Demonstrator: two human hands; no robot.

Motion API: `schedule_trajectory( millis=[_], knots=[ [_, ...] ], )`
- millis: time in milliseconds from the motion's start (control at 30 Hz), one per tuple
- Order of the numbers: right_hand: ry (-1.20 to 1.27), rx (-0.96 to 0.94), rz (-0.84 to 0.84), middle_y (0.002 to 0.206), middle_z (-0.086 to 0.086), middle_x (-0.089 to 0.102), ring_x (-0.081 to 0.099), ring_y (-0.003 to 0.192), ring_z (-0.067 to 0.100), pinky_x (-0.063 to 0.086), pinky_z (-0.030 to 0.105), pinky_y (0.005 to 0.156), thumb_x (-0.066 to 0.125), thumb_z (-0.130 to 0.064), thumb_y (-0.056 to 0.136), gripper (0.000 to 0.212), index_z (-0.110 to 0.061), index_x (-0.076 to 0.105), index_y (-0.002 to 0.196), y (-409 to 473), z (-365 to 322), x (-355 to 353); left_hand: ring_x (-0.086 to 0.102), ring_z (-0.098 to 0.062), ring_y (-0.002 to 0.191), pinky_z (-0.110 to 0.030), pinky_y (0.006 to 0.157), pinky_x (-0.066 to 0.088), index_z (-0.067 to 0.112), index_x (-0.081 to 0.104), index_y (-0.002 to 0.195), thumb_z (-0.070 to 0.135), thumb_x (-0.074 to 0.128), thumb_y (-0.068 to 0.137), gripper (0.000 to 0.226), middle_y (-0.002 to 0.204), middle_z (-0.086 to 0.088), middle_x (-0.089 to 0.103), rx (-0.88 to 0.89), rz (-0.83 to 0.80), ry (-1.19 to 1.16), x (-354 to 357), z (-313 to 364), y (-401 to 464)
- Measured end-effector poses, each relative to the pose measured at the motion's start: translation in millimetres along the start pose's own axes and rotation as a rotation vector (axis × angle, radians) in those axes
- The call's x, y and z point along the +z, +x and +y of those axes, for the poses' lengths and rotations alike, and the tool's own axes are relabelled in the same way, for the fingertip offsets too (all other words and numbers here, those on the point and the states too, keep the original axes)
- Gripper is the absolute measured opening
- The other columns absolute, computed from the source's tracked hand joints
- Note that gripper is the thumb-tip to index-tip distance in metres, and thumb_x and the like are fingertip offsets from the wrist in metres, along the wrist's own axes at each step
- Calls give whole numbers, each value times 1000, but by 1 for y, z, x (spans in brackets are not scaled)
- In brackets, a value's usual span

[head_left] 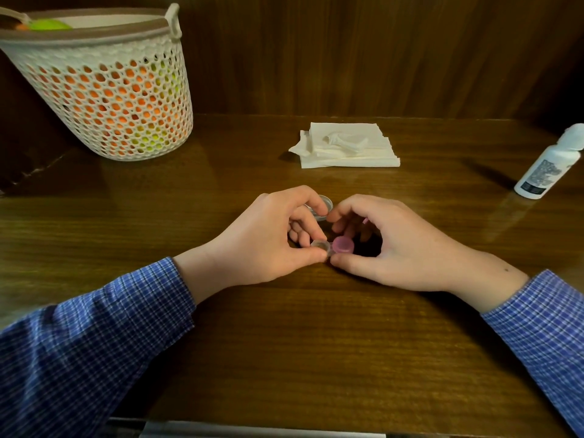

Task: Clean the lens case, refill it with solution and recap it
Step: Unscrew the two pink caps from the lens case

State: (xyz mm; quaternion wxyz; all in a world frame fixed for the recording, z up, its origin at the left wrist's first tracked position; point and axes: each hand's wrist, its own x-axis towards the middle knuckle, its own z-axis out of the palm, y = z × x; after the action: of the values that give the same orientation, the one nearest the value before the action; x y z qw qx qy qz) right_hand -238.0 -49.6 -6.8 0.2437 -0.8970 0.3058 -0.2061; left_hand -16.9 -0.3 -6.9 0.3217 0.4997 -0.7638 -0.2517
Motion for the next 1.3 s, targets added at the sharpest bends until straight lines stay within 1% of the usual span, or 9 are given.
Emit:
schedule_trajectory(
  millis=[167, 300, 533, 700, 867, 1067, 1167, 1233, 1300],
  knots=[
    [42, 14, -24, 94, -18, 70, 67, 92, 2, 55, 17, 79, 79, -31, 86, 32, -32, 64, 115, 0, -1, -1, 74, -10, 80, -28, 77, 62, 17, 62, 125, 21, 88, 80, 52, 91, 8, 77, -4, -3, 0, 0, 0, 0],
    [51, -7, -51, 100, -18, 69, 67, 97, 3, 56, 21, 83, 77, -21, 88, 34, -33, 62, 116, -1, -2, -3, 74, -10, 81, -27, 77, 62, 17, 61, 126, 20, 88, 80, 54, 92, 8, 77, -6, -6, 3, 0, 0, 0],
    [-35, 17, 17, 99, -22, 68, 63, 98, -2, 51, 12, 83, 79, -45, 83, 36, -34, 65, 114, 1, 0, -2, 74, -10, 79, -29, 77, 62, 17, 62, 124, 20, 88, 80, 51, 90, 8, 77, -7, 0, 3, 0, 0, 0],
    [10, 11, -40, 95, -20, 71, 68, 92, 4, 56, 23, 78, 78, -28, 88, 32, -34, 63, 116, -1, -2, -5, 74, -11, 81, -26, 77, 62, 17, 62, 126, 19, 88, 80, 53, 92, 8, 77, -17, -7, -7, 0, 0, 0],
    [27, 10, -110, 104, -17, 69, 67, 100, 6, 58, 31, 85, 72, -25, 93, 36, -33, 59, 126, -2, -4, -13, 74, -11, 81, -25, 76, 61, 16, 61, 128, 19, 88, 80, 55, 93, 7, 77, -15, -9, -5, -1, 0, -1],
    [118, 67, 96, 102, -12, 70, 69, 101, 12, 58, 43, 92, 68, -36, 86, 31, -30, 71, 117, -5, 8, -44, 74, -13, 80, -29, 76, 62, 17, 63, 124, 19, 88, 80, 50, 92, 8, 78, -6, 5, -12, 1, 0, -1],
    [140, 146, 175, 100, -4, 73, 71, 96, 16, 60, 48, 90, 74, -29, 84, 21, -25, 74, 104, -10, 26, -54, 74, -14, 80, -30, 76, 62, 16, 63, 123, 19, 88, 80, 50, 91, 9, 77, 5, 10, -3, 2, 0, -1],
    [124, 210, 188, 100, -3, 73, 71, 95, 16, 61, 45, 89, 78, -23, 84, 16, -24, 74, 99, -13, 35, -54, 74, -14, 80, -30, 77, 62, 17, 63, 123, 19, 88, 80, 50, 91, 10, 77, 9, 11, 3, 2, 1, -1],
    [85, 251, 180, 101, -6, 72, 70, 95, 10, 61, 31, 86, 80, -21, 85, 20, -27, 72, 102, -14, 41, -52, 74, -14, 80, -30, 77, 61, 17, 64, 123, 19, 88, 80, 49, 91, 10, 78, 11, 14, 2, 2, 0, 0]
  ],
)
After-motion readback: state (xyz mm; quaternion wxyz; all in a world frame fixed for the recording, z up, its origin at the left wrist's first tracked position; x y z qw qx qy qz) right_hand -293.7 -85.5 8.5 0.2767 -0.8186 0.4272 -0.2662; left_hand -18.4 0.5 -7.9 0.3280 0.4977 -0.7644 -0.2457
